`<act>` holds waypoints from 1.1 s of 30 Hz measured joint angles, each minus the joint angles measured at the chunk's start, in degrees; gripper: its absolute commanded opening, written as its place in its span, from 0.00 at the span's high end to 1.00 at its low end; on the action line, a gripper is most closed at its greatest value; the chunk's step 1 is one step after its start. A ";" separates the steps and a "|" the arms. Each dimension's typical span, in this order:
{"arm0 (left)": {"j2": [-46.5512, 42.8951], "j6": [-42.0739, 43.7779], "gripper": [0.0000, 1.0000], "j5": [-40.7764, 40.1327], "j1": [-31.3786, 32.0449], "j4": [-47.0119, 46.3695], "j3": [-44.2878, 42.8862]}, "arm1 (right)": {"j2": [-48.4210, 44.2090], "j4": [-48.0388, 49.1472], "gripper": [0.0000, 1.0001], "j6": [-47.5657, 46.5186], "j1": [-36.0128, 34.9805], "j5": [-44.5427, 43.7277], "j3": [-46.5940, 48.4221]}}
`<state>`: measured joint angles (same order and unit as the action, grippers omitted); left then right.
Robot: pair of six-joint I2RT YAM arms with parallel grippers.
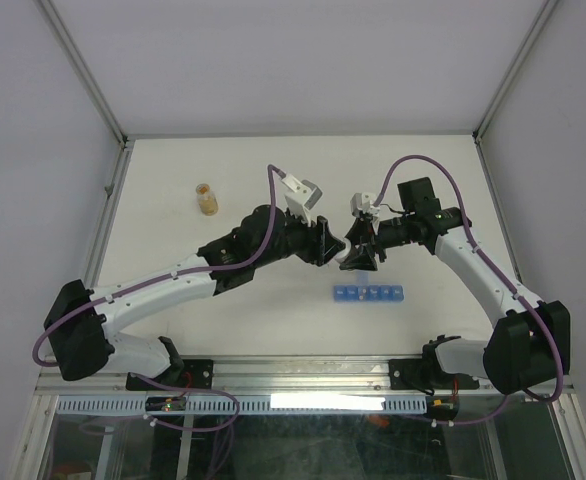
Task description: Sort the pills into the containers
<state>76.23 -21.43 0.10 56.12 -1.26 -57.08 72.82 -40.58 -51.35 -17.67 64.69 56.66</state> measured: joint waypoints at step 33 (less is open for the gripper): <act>4.09 49.99 0.41 38.32 -8.79 10.27 -6.80 | -0.11 -0.48 1.00 -1.99 -0.44 0.98 0.02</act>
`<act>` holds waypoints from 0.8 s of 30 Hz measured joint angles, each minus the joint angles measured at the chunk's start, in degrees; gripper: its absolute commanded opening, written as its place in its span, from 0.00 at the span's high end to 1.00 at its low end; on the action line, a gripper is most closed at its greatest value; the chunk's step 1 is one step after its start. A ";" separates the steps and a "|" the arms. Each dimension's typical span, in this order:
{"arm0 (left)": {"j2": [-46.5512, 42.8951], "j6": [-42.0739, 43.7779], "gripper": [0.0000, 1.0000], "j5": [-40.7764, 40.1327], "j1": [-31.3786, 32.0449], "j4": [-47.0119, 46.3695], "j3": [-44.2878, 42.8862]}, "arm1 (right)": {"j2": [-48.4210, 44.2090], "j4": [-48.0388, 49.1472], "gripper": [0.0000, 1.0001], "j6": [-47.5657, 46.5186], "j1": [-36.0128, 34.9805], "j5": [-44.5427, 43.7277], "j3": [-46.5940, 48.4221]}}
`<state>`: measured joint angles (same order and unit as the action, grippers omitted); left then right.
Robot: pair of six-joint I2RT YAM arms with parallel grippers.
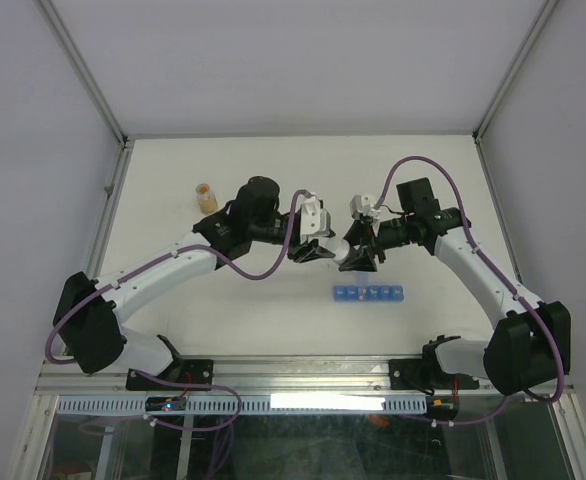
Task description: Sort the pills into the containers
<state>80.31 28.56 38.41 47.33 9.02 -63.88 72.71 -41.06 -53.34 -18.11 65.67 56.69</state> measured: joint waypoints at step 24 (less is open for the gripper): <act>-16.04 -47.41 0.19 -34.38 7.39 -20.17 16.00 | 0.02 0.09 1.00 1.25 0.63 -0.55 0.11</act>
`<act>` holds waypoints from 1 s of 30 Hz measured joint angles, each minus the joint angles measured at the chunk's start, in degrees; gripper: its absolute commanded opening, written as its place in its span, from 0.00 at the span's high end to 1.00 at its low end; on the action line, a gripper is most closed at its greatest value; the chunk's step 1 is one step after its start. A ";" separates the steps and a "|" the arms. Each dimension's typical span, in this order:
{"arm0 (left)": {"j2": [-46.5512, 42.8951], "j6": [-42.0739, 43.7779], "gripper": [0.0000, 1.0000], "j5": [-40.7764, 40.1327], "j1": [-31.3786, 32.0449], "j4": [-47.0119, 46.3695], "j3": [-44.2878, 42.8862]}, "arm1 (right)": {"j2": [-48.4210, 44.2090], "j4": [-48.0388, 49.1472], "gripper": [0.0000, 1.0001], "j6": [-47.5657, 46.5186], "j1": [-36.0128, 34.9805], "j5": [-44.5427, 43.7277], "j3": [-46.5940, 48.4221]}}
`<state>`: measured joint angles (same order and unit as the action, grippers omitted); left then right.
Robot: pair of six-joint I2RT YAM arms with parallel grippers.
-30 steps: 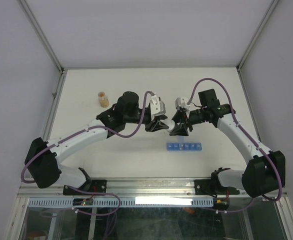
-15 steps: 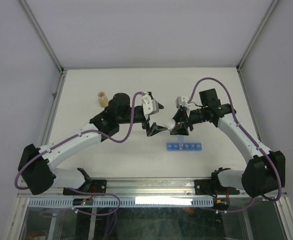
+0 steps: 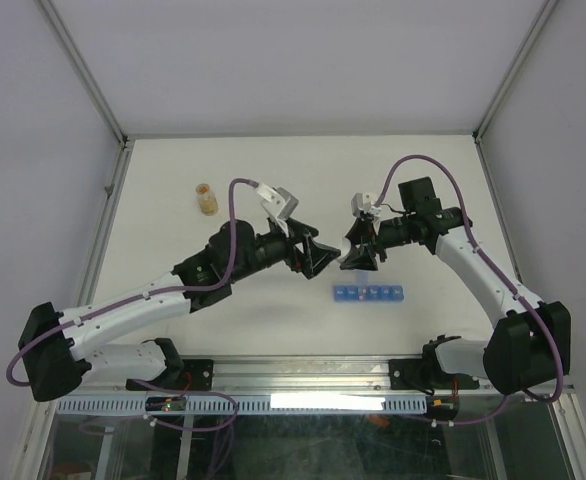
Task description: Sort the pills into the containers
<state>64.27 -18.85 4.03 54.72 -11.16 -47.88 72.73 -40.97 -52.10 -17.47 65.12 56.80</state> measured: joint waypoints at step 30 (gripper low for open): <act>11.54 -1.49 0.52 -9.62 4.46 10.34 -9.62 | 0.07 0.02 1.00 0.13 0.00 -0.39 0.00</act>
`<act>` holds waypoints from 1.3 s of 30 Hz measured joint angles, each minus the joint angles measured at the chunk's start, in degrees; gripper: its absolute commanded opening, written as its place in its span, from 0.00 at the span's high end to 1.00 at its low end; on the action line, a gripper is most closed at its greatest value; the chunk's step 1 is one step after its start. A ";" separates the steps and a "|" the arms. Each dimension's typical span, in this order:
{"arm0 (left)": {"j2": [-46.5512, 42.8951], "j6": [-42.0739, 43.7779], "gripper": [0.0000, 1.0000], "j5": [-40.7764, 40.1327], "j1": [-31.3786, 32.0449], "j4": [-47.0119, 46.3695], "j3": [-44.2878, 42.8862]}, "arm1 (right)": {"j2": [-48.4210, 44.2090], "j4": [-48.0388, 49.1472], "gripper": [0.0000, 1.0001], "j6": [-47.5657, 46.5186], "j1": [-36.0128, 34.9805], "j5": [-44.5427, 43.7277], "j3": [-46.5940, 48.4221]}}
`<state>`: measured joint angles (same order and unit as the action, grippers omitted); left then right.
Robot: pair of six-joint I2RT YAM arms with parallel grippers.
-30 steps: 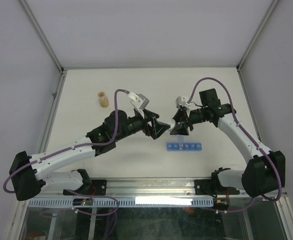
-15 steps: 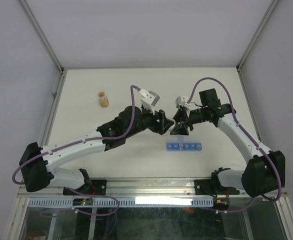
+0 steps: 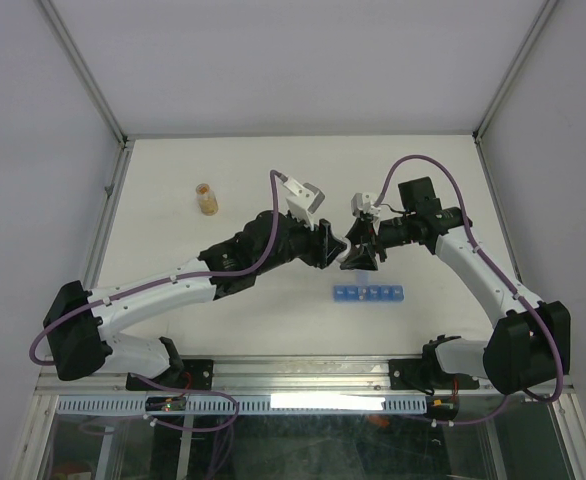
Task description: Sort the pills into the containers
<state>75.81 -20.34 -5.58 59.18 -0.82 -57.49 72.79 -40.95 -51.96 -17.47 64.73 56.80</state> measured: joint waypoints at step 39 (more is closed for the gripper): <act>3.26 35.28 0.35 32.46 -7.76 2.80 -3.78 | 0.02 -2.25 1.00 0.22 0.04 -1.86 0.00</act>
<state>79.07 14.94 26.87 51.42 1.98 -61.28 72.82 -43.20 -51.75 -17.43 62.87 56.80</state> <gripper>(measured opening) 0.332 0.542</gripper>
